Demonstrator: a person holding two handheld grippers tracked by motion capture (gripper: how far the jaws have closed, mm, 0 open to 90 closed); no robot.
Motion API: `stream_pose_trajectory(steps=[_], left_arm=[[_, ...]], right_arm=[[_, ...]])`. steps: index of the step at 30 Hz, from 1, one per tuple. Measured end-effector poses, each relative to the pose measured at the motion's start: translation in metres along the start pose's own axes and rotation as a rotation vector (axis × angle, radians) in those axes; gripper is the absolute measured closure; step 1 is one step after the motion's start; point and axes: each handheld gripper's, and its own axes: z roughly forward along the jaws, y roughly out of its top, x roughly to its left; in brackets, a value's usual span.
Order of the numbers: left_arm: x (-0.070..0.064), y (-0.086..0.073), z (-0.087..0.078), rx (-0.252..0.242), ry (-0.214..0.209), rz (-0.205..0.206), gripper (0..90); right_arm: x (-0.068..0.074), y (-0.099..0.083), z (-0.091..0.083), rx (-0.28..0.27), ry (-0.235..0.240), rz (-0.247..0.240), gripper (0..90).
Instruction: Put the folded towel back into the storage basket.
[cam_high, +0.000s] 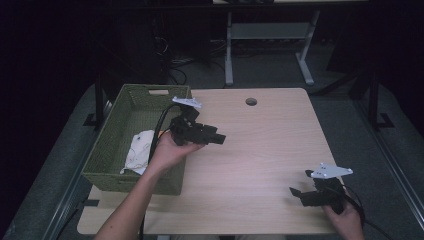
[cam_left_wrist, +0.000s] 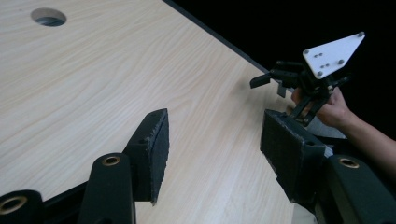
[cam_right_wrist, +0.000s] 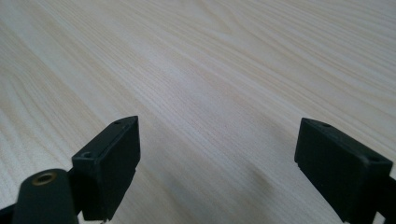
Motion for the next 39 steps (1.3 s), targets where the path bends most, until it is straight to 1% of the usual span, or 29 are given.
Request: stream_pose_trajectory(steps=[2,5,6,13,14,15,16,17,22,24,26,27,28,36,39], left_arm=[[-0.003,0.001,0.006,0.004,-0.007,0.003,42.4],[-0.005,0.002,0.009,0.006,-0.008,0.006,42.1],[-0.007,0.002,0.013,0.004,-0.017,0.006,41.3],[-0.013,0.004,0.025,0.011,-0.013,0.015,39.9],[-0.015,0.005,0.029,0.011,-0.014,0.015,39.2],[-0.015,0.005,0.029,0.011,-0.014,0.015,39.0],[-0.016,0.005,0.033,0.015,-0.016,0.017,38.7],[-0.016,0.005,0.033,0.015,-0.016,0.017,38.5],[-0.022,0.005,0.044,0.023,-0.023,0.024,38.1],[-0.023,0.004,0.045,0.022,-0.023,0.022,38.2],[-0.023,0.003,0.051,0.034,-0.029,0.023,38.0],[-0.023,0.003,0.051,0.034,-0.029,0.023,37.9],[-0.024,0.002,0.054,0.034,-0.037,0.019,37.9],[-0.027,-0.002,0.066,0.046,-0.031,0.023,37.7],[-0.029,-0.003,0.068,0.035,-0.034,0.019,37.7]], right_arm=[[0.0,0.0,0.0,0.0,-0.002,-0.002,13.9],[0.0,0.0,0.0,0.0,-0.002,-0.002,13.9],[0.0,0.0,0.0,-0.001,-0.002,-0.001,13.9],[0.0,0.0,-0.001,-0.002,-0.003,0.004,13.9],[0.0,0.0,-0.001,-0.002,-0.004,0.005,13.9],[0.0,0.0,-0.001,-0.002,-0.004,0.005,13.9],[0.0,0.0,-0.001,-0.002,-0.004,0.005,13.9],[0.0,0.0,-0.001,-0.002,-0.004,0.005,13.9],[-0.001,0.0,-0.002,-0.005,-0.004,0.001,13.9],[-0.001,0.0,-0.002,-0.004,-0.007,-0.003,13.9],[-0.001,0.0,-0.002,-0.005,-0.006,-0.003,13.9],[-0.001,0.0,-0.002,-0.005,-0.006,-0.003,13.9],[-0.001,-0.001,-0.002,-0.008,-0.003,0.003,13.9],[-0.002,-0.001,-0.002,-0.006,-0.002,0.007,13.9],[-0.002,-0.001,-0.002,-0.007,-0.003,0.005,13.9]])
